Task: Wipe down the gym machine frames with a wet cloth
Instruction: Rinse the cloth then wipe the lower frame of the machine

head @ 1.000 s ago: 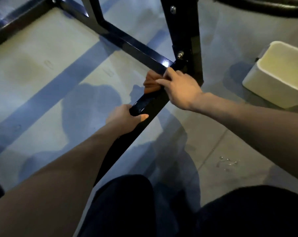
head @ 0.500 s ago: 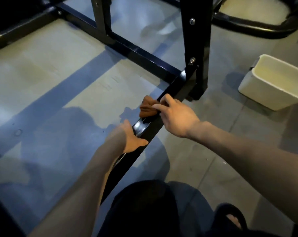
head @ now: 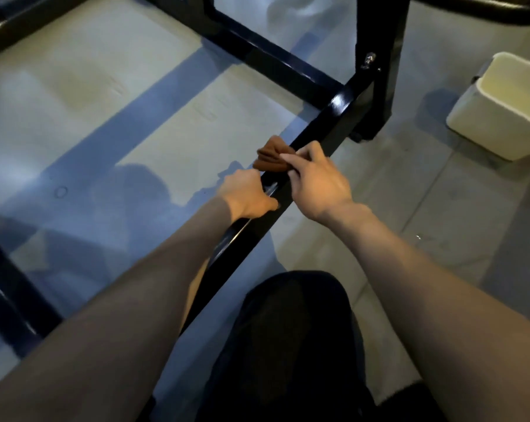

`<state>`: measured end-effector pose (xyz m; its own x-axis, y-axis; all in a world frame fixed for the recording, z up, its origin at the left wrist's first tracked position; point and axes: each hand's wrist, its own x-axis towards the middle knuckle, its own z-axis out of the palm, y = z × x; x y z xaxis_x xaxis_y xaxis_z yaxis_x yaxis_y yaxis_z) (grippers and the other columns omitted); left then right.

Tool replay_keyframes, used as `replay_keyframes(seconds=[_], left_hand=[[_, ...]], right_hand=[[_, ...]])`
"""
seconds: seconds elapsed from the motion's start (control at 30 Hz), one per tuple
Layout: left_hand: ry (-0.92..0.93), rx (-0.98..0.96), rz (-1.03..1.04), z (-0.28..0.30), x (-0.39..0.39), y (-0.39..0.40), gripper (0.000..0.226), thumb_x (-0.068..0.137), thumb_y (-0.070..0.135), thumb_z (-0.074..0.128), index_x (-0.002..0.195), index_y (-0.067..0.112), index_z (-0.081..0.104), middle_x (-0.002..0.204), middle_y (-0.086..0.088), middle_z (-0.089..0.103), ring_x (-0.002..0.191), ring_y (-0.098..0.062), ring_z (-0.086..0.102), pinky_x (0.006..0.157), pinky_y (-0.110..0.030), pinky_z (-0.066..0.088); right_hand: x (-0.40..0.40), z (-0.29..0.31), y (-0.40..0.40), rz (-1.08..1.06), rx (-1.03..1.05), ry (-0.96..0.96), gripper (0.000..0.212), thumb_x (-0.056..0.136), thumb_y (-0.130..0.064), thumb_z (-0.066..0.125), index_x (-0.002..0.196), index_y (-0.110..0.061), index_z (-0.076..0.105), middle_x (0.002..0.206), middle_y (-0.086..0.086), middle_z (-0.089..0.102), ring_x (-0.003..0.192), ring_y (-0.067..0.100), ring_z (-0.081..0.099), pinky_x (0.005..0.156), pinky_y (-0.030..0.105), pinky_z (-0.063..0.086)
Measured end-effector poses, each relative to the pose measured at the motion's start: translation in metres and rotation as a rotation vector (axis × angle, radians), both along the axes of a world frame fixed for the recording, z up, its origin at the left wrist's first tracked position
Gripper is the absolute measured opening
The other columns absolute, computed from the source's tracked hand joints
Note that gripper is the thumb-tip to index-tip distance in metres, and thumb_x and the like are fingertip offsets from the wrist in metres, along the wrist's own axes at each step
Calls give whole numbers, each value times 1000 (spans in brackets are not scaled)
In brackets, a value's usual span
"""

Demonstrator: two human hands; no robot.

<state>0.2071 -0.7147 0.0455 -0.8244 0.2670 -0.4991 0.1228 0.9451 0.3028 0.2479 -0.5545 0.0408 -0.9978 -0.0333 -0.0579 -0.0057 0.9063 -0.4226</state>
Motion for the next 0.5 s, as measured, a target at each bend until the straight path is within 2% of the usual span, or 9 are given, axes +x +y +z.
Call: replay_keyframes(seconds=[0.07, 0.13, 0.2, 0.27, 0.3, 0.37, 0.43, 0.5], left_hand=[[11, -5, 9, 1, 4, 1, 58, 81, 56, 76, 117, 13, 62, 111, -10, 67, 95, -29, 64, 79, -37, 54], [-8, 15, 58, 0, 13, -7, 65, 82, 60, 75, 122, 12, 58, 115, -9, 64, 98, -29, 61, 78, -36, 49], [-96, 85, 164, -1, 26, -24, 81, 81, 59, 78, 139, 12, 48, 133, -13, 59, 113, -31, 59, 87, -37, 49], [-174, 137, 273, 0, 45, -47, 95, 80, 54, 82, 152, 13, 36, 147, -13, 50, 129, -34, 53, 99, -39, 45], [-196, 119, 304, -4, 52, -57, 95, 80, 53, 82, 153, 14, 34, 148, -13, 49, 130, -34, 52, 99, -38, 44], [-223, 54, 390, -9, 72, -76, 88, 80, 56, 81, 147, 14, 43, 140, -13, 55, 123, -34, 57, 93, -35, 46], [-170, 30, 479, -14, 92, -85, 83, 68, 76, 77, 123, 16, 60, 115, -11, 65, 102, -31, 64, 85, -35, 52], [-40, 98, 574, -28, 104, -85, 91, 48, 97, 65, 96, 20, 63, 96, -6, 68, 85, -27, 67, 78, -40, 59]], right_hand=[[-7, 4, 7, -6, 49, -20, 42, 108, -30, 43, 150, -34, 49, 141, -1, 38, 116, 31, 49, 92, 50, 50], [-17, 4, 17, -30, 109, -29, 42, 109, -29, 42, 150, -32, 48, 157, -3, 29, 126, 32, 47, 99, 51, 49], [-25, 4, 25, -95, 122, -53, 43, 109, -29, 41, 152, -31, 46, 166, -8, 21, 135, 32, 45, 107, 49, 46], [-28, 5, 22, -108, 116, -94, 45, 109, -29, 40, 153, -28, 45, 167, -8, 24, 138, 36, 45, 112, 48, 42], [-27, 6, 18, -100, 118, -107, 45, 108, -28, 39, 153, -26, 45, 166, -6, 27, 137, 38, 45, 112, 49, 42], [-17, 13, 0, -24, 127, -135, 44, 108, -27, 38, 151, -24, 47, 163, -3, 31, 132, 39, 46, 108, 50, 44], [5, 16, -21, 104, 121, -129, 42, 108, -25, 39, 149, -23, 49, 160, -2, 35, 128, 38, 48, 105, 50, 45], [25, 15, -30, 225, 122, -72, 42, 108, -26, 41, 149, -24, 49, 160, -3, 36, 124, 37, 50, 102, 50, 47]])
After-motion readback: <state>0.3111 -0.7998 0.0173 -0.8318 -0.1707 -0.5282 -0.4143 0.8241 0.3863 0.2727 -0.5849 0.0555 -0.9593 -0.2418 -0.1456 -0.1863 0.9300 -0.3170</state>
